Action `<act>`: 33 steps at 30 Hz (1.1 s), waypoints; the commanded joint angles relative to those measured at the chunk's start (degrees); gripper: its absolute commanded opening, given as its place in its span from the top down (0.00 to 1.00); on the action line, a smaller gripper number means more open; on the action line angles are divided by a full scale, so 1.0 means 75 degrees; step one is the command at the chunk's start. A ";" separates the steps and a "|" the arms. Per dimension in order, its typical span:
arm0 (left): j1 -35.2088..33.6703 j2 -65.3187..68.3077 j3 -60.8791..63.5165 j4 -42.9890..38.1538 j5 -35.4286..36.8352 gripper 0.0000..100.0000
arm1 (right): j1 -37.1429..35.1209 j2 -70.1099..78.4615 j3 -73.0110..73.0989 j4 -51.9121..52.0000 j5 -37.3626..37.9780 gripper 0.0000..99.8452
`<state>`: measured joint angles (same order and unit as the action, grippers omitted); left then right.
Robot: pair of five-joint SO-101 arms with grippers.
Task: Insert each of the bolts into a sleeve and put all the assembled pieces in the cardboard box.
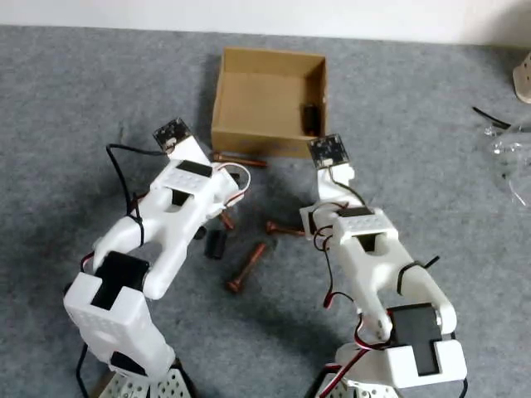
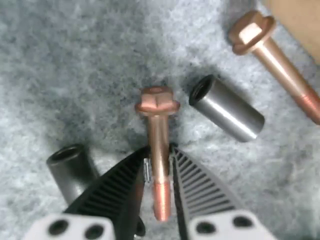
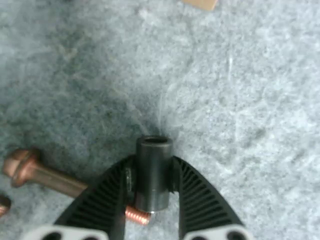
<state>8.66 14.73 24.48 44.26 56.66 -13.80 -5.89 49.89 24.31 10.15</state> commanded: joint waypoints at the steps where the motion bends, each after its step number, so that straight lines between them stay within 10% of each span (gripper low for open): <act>1: -0.0123 0.0018 -0.0240 -0.0199 -0.0047 0.99 | 0.0123 -0.0111 -0.0311 -0.0217 0.0105 1.00; 33: 0.0064 -0.6195 0.3018 0.0211 -0.3610 1.00 | 0.0135 -0.0967 -0.0135 -0.0557 0.0105 1.00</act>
<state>8.66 -25.54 46.37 45.93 30.02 -13.71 -8.09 49.98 24.13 10.15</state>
